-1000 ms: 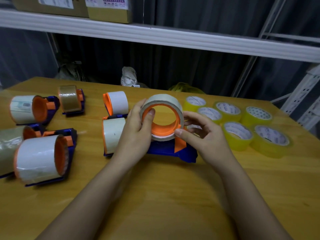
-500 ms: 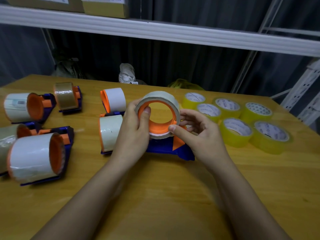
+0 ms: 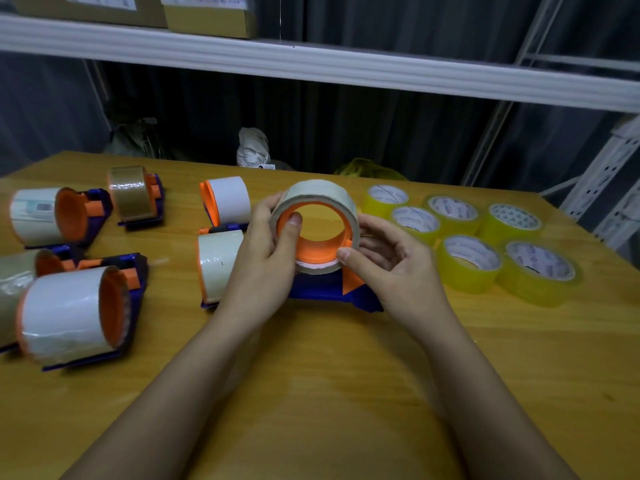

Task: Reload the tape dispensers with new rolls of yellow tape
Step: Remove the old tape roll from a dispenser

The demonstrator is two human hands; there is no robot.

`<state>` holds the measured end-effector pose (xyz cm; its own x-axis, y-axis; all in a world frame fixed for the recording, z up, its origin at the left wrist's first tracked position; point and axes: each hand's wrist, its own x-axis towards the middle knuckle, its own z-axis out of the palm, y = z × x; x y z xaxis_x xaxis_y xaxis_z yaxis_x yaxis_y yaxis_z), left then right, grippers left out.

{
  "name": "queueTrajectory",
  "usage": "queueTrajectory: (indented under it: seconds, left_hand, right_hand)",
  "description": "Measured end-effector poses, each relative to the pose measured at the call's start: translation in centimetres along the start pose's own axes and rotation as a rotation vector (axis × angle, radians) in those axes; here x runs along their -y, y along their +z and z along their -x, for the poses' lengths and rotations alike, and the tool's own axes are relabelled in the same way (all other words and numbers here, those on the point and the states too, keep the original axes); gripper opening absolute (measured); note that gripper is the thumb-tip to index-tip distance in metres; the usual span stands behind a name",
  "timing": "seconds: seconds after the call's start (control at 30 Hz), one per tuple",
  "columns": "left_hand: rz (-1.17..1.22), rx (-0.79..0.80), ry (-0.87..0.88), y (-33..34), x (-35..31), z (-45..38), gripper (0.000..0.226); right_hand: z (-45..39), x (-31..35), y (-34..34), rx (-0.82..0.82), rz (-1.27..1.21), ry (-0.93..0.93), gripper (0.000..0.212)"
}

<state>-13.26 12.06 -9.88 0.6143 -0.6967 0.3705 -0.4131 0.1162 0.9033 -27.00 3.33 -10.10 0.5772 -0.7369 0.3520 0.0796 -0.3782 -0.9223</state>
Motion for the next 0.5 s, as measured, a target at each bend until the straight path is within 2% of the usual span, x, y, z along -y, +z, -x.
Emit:
queueTrajectory:
  seconds: [0.17, 0.27, 0.5]
  left_hand:
    - [-0.002, 0.074, -0.014, -1.2, -0.1, -0.6, 0.040]
    - [-0.002, 0.046, 0.026, -1.3, -0.2, -0.5, 0.040]
    - [-0.075, -0.049, 0.126, -0.7, 0.0, -0.1, 0.033]
  right_hand:
    - [-0.1, 0.0, -0.4, -0.017, 0.064, -0.028, 0.047]
    - [-0.2, 0.2, -0.2, -0.012, 0.039, 0.003, 0.052]
    - [0.0, 0.1, 0.6, -0.095, 0.032, -0.027, 0.045]
